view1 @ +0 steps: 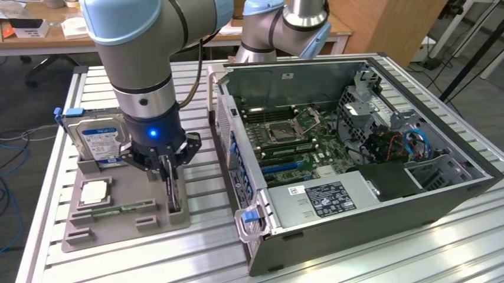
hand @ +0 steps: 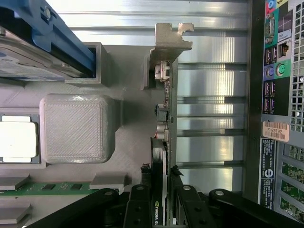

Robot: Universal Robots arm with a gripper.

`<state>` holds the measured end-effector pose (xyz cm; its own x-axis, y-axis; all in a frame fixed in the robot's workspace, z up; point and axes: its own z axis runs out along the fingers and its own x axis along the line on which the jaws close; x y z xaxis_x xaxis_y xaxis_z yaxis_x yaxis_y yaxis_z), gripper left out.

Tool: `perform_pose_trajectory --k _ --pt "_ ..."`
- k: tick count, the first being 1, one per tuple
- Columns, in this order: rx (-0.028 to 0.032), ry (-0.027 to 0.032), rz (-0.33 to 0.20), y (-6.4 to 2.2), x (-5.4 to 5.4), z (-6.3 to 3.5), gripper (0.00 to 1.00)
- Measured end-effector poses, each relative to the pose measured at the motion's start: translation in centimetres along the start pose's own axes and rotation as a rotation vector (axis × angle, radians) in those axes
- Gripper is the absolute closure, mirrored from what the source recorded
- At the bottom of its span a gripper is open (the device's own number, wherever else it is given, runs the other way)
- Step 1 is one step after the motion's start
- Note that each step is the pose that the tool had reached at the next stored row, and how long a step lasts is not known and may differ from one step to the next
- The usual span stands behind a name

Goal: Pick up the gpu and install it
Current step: 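Pick up the gpu and move the gpu toward the slot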

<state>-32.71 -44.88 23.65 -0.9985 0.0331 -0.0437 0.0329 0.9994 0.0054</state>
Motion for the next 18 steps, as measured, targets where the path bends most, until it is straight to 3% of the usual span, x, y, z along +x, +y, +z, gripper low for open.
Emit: perform_pose_trajectory --k 18 --pt "0.0000 0.0000 0.000 0.00 0.00 0.00 0.74"
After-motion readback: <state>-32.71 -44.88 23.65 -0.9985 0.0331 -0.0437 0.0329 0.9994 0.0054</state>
